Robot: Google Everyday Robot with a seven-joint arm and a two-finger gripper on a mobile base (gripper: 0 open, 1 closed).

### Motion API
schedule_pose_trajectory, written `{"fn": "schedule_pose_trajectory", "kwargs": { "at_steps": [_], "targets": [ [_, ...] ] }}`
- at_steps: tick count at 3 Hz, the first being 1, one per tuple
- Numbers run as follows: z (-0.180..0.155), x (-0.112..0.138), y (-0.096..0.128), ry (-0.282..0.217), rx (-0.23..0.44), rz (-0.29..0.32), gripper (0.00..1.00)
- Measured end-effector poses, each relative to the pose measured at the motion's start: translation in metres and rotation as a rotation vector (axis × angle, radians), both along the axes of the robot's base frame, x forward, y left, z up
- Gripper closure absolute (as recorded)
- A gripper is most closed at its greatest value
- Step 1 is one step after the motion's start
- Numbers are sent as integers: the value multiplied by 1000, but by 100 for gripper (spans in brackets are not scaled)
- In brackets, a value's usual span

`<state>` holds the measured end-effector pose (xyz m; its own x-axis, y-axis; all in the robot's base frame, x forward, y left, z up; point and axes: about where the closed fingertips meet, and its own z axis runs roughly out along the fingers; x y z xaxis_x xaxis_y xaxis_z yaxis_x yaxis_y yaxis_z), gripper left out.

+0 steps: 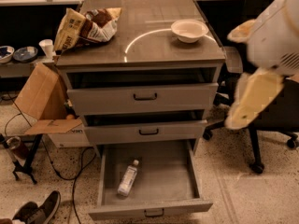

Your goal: Pick blue plastic bottle from bottom drawer and place on counter

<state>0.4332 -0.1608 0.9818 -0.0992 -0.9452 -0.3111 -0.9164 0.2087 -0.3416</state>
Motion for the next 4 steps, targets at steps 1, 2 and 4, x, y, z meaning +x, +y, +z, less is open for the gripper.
{"fn": "schedule_pose_trajectory", "kwargs": {
  "at_steps": [1,2,4],
  "targets": [
    [-69,3,55,42,86,127,0],
    [-146,5,110,105,151,252,0],
    [-305,11,227,184,239,493,0]
  ]
}}
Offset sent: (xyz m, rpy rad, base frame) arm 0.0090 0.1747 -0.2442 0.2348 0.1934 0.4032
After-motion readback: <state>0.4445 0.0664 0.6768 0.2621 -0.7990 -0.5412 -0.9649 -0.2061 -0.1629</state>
